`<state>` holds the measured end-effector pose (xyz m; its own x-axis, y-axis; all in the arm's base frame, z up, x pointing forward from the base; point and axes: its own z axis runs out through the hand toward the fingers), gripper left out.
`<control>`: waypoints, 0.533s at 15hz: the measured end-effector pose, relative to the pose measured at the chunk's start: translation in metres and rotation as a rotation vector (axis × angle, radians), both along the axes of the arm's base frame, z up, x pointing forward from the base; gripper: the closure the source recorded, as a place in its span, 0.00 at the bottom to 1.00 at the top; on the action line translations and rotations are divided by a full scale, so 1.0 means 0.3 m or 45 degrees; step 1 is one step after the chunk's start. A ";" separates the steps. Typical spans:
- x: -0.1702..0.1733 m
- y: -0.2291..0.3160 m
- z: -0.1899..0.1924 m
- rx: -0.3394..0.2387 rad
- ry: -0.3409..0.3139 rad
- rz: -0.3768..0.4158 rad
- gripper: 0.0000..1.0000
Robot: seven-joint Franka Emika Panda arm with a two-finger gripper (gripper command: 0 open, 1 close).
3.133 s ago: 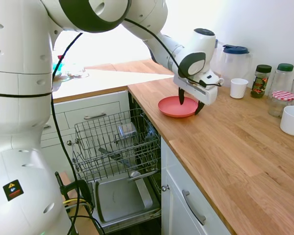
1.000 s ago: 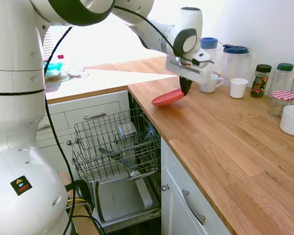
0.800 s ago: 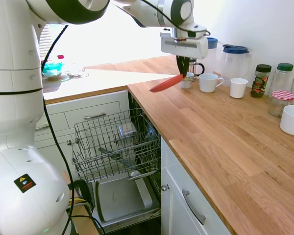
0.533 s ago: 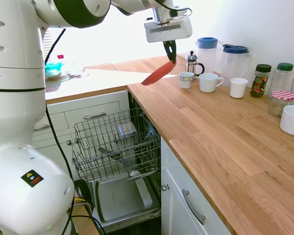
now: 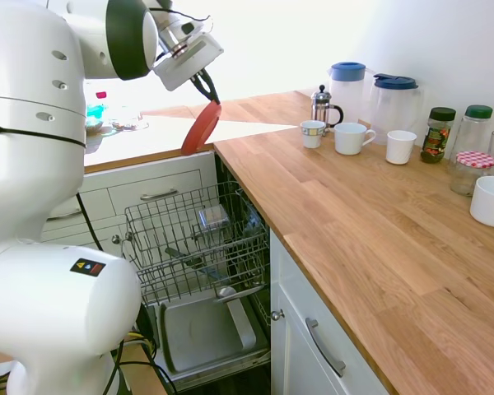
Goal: Put the plate in the dishwasher
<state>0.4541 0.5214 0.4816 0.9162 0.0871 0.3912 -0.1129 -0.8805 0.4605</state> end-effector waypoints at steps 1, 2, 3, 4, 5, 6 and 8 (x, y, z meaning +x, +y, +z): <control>-0.065 0.045 -0.066 -0.061 0.002 0.061 1.00; -0.133 0.084 -0.135 -0.122 0.001 0.124 1.00; -0.197 0.114 -0.203 -0.183 -0.004 0.187 1.00; -0.259 0.140 -0.269 -0.248 -0.018 0.251 1.00; -0.308 0.160 -0.332 -0.313 -0.044 0.311 1.00; -0.348 0.178 -0.389 -0.371 -0.081 0.369 1.00; -0.399 0.206 -0.503 -0.477 -0.149 0.459 1.00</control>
<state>0.3344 0.5833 0.3308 0.7545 0.5417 0.3705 0.0973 -0.6506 0.7531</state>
